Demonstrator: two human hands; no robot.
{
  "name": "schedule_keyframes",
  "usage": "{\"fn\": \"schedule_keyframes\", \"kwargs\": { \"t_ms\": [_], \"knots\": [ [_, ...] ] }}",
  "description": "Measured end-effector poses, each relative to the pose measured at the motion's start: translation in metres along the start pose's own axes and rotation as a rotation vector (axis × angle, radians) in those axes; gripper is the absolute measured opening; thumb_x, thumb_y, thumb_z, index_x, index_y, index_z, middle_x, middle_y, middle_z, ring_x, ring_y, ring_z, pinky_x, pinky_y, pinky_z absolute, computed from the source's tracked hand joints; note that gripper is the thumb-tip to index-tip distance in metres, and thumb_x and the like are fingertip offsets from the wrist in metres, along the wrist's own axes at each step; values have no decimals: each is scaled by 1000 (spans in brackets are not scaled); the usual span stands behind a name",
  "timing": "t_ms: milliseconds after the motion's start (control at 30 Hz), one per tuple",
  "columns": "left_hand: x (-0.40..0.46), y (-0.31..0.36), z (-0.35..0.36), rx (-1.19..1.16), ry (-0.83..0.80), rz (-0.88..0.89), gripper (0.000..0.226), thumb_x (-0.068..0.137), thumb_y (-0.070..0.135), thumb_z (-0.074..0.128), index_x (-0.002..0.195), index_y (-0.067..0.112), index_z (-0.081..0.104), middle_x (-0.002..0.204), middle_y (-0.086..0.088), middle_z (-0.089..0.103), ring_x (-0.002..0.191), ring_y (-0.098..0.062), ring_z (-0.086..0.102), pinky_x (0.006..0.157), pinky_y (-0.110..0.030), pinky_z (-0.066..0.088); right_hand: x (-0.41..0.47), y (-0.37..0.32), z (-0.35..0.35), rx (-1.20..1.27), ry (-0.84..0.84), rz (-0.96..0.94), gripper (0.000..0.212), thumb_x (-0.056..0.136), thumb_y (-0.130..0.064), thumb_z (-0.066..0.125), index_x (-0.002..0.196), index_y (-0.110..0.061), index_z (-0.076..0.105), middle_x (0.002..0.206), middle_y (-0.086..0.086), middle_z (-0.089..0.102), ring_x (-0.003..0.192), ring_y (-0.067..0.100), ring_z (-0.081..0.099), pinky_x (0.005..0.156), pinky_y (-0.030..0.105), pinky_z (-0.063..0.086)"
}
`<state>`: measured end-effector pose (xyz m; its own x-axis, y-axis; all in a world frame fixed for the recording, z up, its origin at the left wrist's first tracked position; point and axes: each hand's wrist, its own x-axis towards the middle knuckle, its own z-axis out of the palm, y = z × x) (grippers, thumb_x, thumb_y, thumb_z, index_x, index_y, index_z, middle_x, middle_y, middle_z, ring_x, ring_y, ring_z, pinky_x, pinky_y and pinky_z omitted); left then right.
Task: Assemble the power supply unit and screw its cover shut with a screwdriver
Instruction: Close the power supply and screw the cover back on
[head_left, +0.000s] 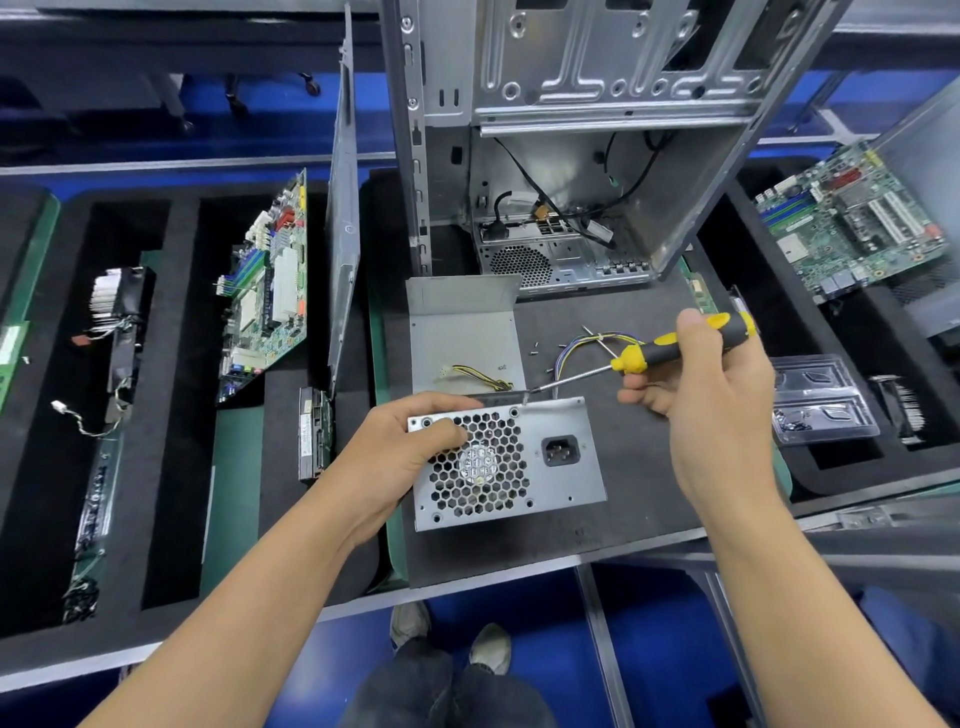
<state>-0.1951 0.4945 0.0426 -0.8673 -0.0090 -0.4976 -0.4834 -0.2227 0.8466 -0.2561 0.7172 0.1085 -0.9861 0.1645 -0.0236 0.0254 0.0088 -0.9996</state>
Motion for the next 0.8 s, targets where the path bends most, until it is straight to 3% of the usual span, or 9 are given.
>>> {"fn": "schedule_keyframes", "kwargs": {
  "t_ms": [200, 267, 400, 500, 633, 700, 800],
  "knots": [
    [3, 0, 1, 26, 21, -30, 26, 84, 2, 67, 91, 23, 80, 94, -2, 77, 84, -15, 71, 78, -34, 60, 3, 2, 0, 57, -8, 15, 21, 93, -36, 52, 75, -30, 59, 65, 6, 67, 53, 22, 60, 50, 28, 53],
    [4, 0, 1, 42, 30, -25, 26, 83, 2, 67, 90, 23, 80, 89, 1, 77, 79, -11, 70, 71, -29, 58, 4, 2, 1, 77, -16, 27, 28, 95, -35, 51, 69, -36, 61, 65, 5, 67, 52, 21, 60, 50, 28, 53],
    [5, 0, 3, 36, 44, -21, 21, 83, 4, 70, 86, 22, 80, 81, 4, 76, 71, -5, 69, 61, -19, 54, 3, 10, 1, 49, -50, 20, 22, 96, -35, 51, 85, -16, 52, 66, 5, 68, 54, 20, 61, 51, 29, 53],
    [3, 0, 5, 29, 46, 6, 10, 79, 15, 81, 83, 24, 80, 86, 5, 77, 75, -3, 71, 61, -11, 51, 1, 12, 3, 77, -21, 28, 24, 95, -33, 50, 85, -12, 50, 64, 6, 66, 55, 22, 61, 52, 31, 52],
    [3, 0, 6, 53, 62, 20, 13, 72, 25, 85, 84, 26, 80, 90, 4, 78, 78, -5, 73, 64, -12, 52, 5, -1, -6, 236, 101, -24, 13, 93, -21, 46, 82, -15, 49, 64, 1, 59, 53, 20, 56, 52, 30, 49],
    [3, 1, 6, 37, 62, 20, 15, 69, 26, 85, 84, 24, 80, 90, 2, 78, 77, -7, 73, 63, -13, 53, 3, -7, -18, 93, 35, -170, 12, 93, -25, 50, 85, -22, 43, 63, -4, 50, 49, 18, 45, 47, 22, 40],
    [5, 3, 6, -21, 62, -3, 25, 61, 29, 86, 83, 20, 80, 88, -6, 78, 75, -15, 75, 62, -22, 57, -18, 10, -31, -513, -180, -395, 26, 80, -43, 68, 84, -26, 49, 63, -8, 46, 51, 9, 38, 51, 12, 33]
  ]
}}
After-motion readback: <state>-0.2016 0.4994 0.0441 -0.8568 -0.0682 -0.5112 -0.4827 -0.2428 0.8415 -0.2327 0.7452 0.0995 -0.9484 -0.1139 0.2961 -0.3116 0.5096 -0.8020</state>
